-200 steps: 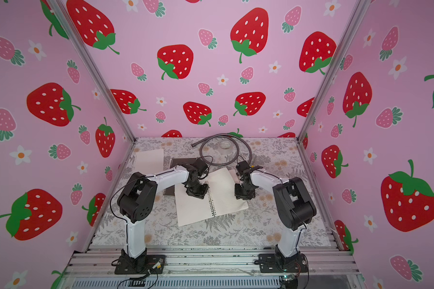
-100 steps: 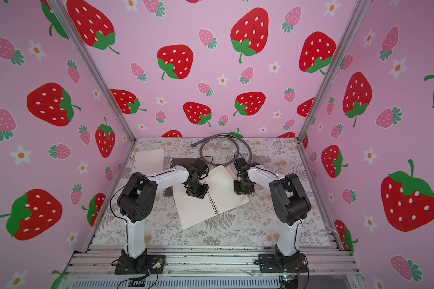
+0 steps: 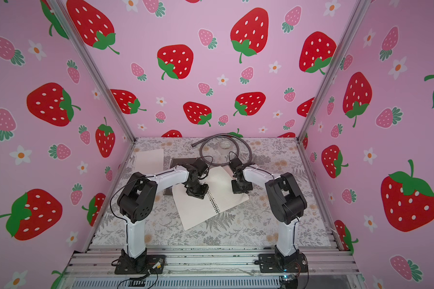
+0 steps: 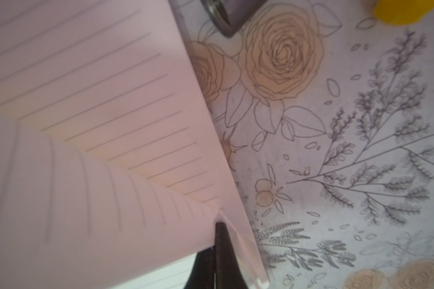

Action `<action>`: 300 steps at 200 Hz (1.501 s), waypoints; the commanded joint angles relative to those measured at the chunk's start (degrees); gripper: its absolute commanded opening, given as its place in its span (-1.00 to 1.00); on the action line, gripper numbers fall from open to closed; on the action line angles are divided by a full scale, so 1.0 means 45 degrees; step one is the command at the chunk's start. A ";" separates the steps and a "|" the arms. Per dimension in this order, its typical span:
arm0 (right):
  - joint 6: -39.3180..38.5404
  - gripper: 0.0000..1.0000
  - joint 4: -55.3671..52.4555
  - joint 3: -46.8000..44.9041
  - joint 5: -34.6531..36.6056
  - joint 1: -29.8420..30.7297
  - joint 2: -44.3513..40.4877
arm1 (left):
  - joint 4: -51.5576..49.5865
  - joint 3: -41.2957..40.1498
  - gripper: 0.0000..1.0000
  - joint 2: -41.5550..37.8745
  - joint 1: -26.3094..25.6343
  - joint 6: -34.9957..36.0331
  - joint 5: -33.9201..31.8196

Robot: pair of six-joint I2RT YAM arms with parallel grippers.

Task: Tear off pages from different notebooks
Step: Tear off the paper from the notebook.

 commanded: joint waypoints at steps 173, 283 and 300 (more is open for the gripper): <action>0.0024 -1.00 0.0051 -0.0055 -0.4360 0.0567 -0.2403 | 0.0858 0.1662 -1.00 -0.3167 0.1937 -0.1288 0.5177; -0.0054 -1.00 0.0002 -0.0147 -0.4192 0.0643 -0.2295 | 0.2027 0.1331 0.37 -0.3246 0.2465 -0.2085 0.5236; -0.0073 -1.00 0.0012 -0.0166 -0.4158 0.0658 -0.2299 | 0.2151 0.1491 0.40 -0.2946 0.2466 -0.2140 0.5258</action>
